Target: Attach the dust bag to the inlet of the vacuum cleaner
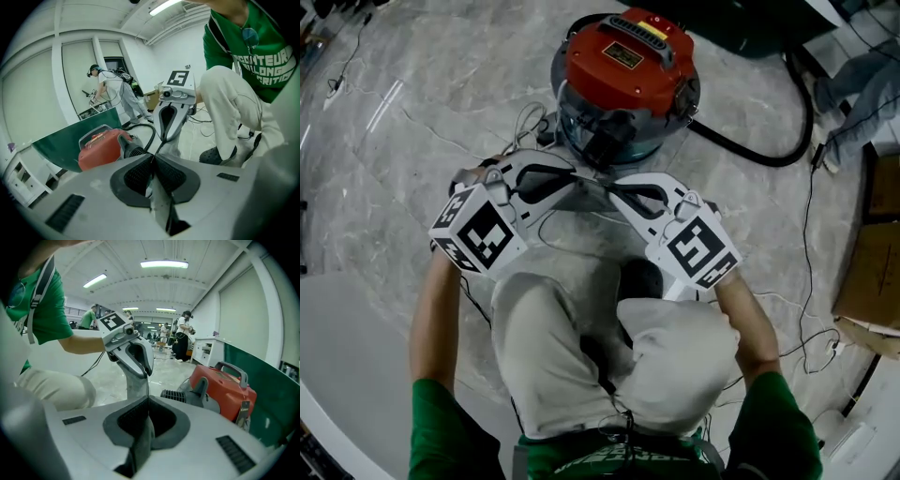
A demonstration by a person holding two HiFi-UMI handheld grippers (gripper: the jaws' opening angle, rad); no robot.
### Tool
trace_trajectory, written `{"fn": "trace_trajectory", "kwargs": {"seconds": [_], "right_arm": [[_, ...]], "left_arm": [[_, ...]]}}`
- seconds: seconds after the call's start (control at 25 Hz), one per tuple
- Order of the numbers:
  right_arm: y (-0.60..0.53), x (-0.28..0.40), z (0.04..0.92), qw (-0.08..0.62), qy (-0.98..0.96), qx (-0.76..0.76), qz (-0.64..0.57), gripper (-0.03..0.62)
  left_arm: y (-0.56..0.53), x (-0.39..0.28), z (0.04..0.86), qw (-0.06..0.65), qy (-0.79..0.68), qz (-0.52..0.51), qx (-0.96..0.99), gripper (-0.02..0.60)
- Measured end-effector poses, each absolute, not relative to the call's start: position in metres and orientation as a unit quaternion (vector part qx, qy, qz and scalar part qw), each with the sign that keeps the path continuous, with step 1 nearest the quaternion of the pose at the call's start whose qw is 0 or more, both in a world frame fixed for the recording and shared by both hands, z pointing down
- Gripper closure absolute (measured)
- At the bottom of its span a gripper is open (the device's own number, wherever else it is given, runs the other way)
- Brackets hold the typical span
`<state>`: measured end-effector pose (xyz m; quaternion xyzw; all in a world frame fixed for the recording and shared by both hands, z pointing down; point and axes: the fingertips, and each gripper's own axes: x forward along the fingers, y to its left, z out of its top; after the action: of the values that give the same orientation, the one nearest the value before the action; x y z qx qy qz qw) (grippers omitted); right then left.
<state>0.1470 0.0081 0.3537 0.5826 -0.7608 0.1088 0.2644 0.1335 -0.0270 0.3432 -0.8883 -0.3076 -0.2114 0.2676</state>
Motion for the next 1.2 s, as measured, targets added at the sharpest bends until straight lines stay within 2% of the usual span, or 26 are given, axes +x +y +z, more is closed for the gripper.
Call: {"fn": "trace_trajectory", "kwargs": {"seconds": [0.6,1.2], "right_arm": [[-0.012,0.171,0.355,0.233,-0.775,0.576,0.114,0.582],[-0.013,0.180,0.352,0.243,-0.764,0.587,0.110,0.580]], "left_arm": [[-0.054,0.165,0.359,0.274,-0.280,-0.244,-0.887,0.552],[-0.055,0.178,0.358,0.282,-0.300,-0.253,-0.876,0.551]]}}
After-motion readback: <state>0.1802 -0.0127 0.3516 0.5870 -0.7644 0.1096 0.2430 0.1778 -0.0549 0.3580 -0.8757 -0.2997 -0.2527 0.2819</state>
